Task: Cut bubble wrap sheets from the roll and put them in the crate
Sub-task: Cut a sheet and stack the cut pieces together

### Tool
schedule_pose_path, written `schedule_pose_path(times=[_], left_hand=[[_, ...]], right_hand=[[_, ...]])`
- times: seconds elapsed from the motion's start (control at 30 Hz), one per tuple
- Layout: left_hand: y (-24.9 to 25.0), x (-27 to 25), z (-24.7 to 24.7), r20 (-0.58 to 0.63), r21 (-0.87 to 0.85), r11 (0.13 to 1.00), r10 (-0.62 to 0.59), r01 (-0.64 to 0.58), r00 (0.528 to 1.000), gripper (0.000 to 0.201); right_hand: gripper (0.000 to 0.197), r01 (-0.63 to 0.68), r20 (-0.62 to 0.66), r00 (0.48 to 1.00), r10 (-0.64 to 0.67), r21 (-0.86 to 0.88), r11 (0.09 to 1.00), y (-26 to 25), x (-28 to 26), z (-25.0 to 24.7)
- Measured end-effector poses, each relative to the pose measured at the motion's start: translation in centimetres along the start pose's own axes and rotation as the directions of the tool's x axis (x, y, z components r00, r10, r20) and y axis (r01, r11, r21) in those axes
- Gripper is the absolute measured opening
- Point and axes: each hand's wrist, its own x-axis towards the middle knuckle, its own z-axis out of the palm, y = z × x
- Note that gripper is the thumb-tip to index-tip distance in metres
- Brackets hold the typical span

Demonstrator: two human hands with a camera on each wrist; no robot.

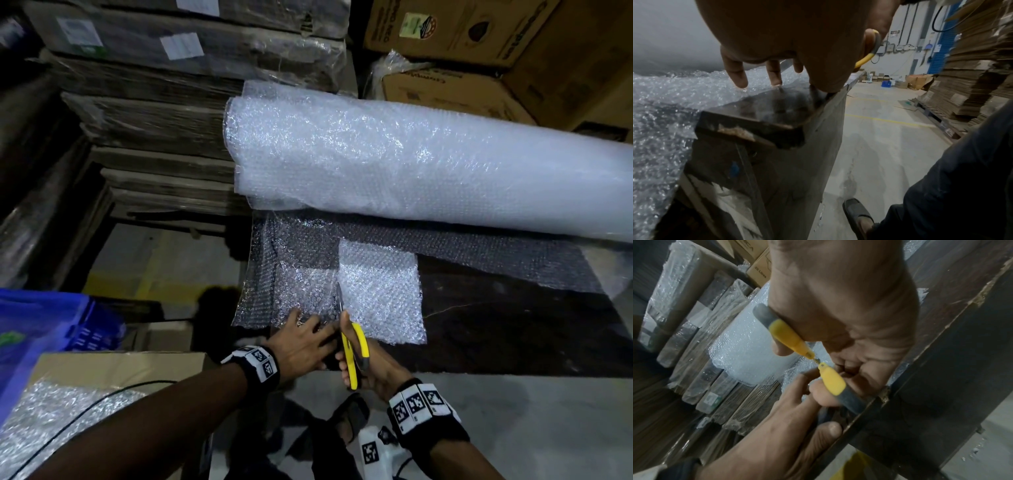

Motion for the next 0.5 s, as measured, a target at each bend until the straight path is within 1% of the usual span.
schedule_pose_path(times=[0.1, 0.2, 0.3, 0.5], left_hand=[[0.1, 0.1, 0.1, 0.029, 0.022, 1.000, -0.008, 0.007, 1.000, 0.058], [0.2, 0.2, 0.0, 0.129, 0.017, 0.999, -0.033, 0.031, 0.991, 0.057], [0.2, 0.5, -0.3, 0.233, -0.020, 0.999, -0.022, 0.028, 0.972, 0.059], [0.1, 1.6, -1.2, 0.297, -0.037, 0.999, -0.019, 0.031, 0.955, 0.063]], right_hand=[[0.081, 0.003, -0.008, 1.000, -0.003, 0.007, 1.000, 0.0, 0.1, -0.1], [0.085, -0.014, -0.016, 1.000, 0.014, 0.003, 1.000, -0.2, 0.2, -0.5], [0.088, -0.029, -0.026, 0.999, 0.029, -0.009, 1.000, -0.4, 0.3, -0.9], [0.091, -0.036, 0.003, 0.999, 0.036, -0.016, 0.999, -0.5, 0.4, -1.2]])
